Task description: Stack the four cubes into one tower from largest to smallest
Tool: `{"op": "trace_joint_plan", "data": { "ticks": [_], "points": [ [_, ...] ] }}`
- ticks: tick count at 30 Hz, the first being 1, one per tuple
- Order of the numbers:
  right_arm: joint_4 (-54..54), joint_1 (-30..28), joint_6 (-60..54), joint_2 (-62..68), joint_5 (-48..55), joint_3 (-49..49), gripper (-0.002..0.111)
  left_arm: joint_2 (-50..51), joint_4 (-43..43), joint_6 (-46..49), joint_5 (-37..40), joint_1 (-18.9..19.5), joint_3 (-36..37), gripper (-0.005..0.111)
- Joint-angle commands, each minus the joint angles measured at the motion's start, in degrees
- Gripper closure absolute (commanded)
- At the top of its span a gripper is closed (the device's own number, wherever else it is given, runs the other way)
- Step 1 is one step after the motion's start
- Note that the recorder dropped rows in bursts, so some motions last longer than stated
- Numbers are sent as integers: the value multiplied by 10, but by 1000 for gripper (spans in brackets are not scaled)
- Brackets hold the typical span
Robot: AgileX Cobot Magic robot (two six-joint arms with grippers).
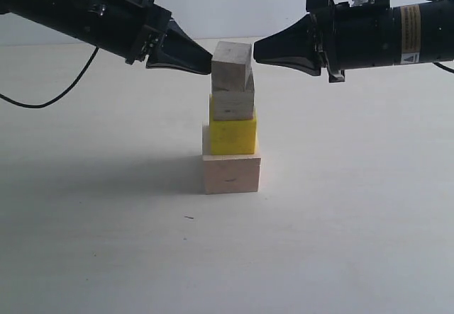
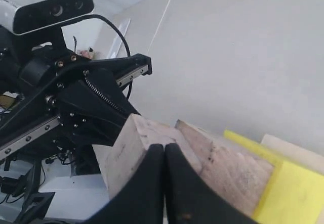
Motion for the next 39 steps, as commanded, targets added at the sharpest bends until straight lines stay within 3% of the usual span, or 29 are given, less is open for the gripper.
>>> {"op": "trace_joint_plan", "data": {
  "ticks": [1, 39],
  "points": [
    [-12, -1, 5, 1, 8, -7, 108, -5, -2, -1, 8, -1, 0, 107],
    [20, 23, -14, 32, 20, -7, 108, -5, -4, -1, 7, -1, 0, 107]
  ]
}}
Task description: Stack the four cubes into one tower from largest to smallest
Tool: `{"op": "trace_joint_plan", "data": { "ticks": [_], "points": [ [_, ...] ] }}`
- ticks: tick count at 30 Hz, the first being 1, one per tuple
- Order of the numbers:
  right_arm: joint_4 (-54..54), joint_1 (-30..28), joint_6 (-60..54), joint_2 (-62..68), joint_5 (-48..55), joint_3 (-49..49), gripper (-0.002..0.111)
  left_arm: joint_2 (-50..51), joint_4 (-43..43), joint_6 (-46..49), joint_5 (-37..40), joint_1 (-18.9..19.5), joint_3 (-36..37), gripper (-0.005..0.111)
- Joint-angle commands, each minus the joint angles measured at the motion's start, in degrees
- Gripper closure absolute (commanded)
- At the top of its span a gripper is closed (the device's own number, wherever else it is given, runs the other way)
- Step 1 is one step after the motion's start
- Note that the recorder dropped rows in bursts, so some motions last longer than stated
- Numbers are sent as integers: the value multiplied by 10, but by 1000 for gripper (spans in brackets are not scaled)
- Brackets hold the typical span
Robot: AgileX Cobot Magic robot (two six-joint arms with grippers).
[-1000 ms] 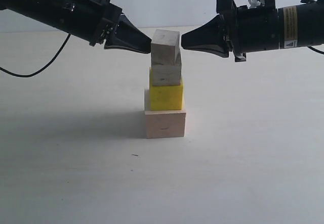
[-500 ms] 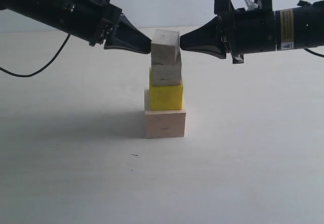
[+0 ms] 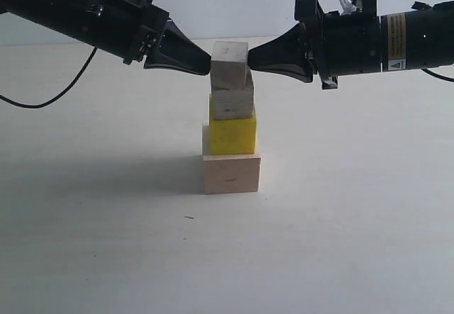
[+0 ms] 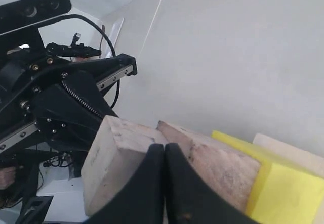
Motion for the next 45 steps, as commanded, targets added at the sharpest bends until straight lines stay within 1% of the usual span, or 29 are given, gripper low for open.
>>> {"op": "trace_joint_plan", "data": {
  "ticks": [1, 18, 23, 26, 45],
  "points": [
    [8, 9, -11, 11, 5, -3, 108, -5, -8, 0, 4, -1, 0, 107],
    [22, 9, -21, 13, 8, -5, 108, -5, -8, 0, 9, -1, 0, 107],
    [18, 9, -21, 13, -9, -27, 108, -5, -8, 0, 9, -1, 0, 107],
    [4, 9, -2, 13, -7, -33, 108, -5, -8, 0, 8, -1, 0, 107],
    [-23, 9, 8, 8, -10, -33, 108, -5, -8, 0, -6, 0, 0, 107]
  ]
}}
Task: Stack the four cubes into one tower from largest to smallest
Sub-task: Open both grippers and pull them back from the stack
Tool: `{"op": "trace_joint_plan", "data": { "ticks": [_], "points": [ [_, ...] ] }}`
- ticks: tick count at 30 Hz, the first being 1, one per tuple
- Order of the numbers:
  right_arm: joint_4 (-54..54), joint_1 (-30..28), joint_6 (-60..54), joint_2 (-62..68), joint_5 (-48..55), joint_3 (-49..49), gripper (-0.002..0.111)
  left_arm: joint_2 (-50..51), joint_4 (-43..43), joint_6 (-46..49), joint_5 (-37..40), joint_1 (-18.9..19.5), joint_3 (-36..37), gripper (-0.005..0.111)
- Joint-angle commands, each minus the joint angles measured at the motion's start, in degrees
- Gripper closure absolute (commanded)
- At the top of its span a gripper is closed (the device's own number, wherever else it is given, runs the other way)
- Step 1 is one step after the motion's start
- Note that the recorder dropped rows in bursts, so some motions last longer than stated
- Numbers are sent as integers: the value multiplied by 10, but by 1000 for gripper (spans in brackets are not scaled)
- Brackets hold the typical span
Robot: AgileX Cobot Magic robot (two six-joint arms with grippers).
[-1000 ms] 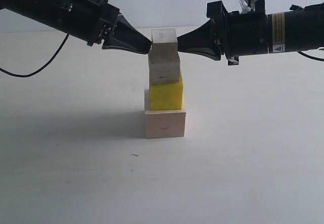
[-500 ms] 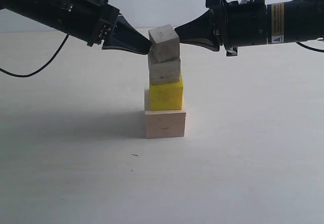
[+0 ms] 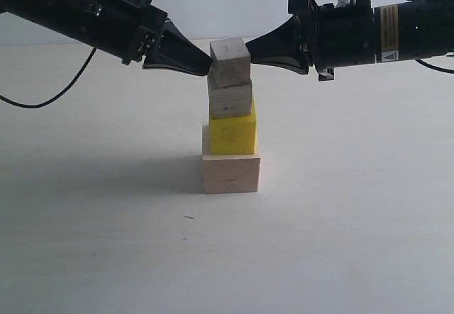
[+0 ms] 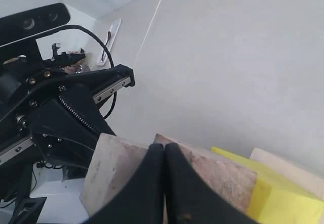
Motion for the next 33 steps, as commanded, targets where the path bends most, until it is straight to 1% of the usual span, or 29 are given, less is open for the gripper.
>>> {"op": "trace_joint_plan", "data": {
  "ticks": [1, 12, 33],
  "points": [
    [-17, 4, 2, -4, -20, -4, 108, -5, -11, 0, -10, -1, 0, 107],
    [-17, 4, 5, -4, -27, -4, 108, -5, -11, 0, -6, 15, 0, 107],
    [-19, 3, 6, -17, -24, -4, 108, -13, -15, 12, -2, 15, 0, 107]
  ]
}}
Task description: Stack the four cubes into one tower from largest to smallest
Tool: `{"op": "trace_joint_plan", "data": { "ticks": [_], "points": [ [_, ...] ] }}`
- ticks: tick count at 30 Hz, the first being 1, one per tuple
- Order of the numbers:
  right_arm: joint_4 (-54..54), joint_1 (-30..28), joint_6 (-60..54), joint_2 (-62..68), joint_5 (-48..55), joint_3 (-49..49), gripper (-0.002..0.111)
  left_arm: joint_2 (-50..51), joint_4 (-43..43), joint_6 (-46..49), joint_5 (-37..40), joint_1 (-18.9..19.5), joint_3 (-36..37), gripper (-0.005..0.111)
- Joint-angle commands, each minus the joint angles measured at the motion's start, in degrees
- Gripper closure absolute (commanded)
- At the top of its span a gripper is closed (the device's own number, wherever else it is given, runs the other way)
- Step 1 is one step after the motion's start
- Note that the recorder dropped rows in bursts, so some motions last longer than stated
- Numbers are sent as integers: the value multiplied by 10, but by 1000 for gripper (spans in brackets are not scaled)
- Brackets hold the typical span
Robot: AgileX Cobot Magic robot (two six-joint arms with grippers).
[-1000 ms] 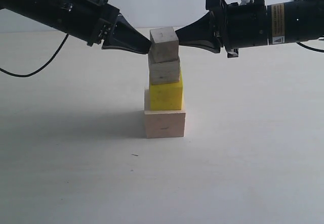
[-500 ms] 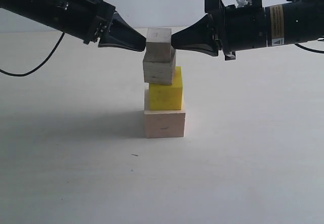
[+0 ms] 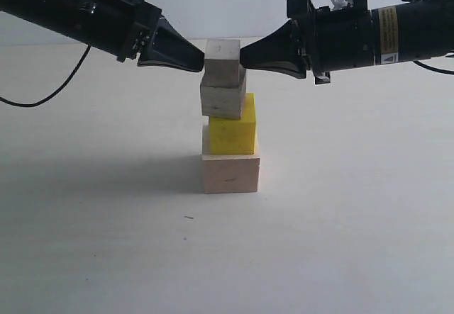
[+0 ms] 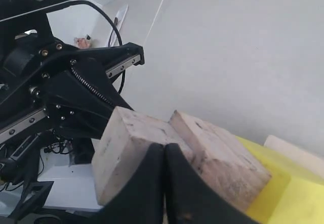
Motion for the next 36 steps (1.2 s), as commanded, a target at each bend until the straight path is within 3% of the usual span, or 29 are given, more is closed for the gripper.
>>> {"op": "trace_joint_plan", "data": {
  "ticks": [1, 22, 36],
  "points": [
    [-4, -3, 3, -19, -1, -3, 108, -16, -13, 14, -1, 3, 0, 107],
    [-62, -27, 60, -20, 48, -3, 108, 11, 6, 9, -1, 29, 0, 107],
    [-83, -26, 71, -20, 61, -1, 108, 25, 4, 12, -9, 2, 0, 107]
  ]
}}
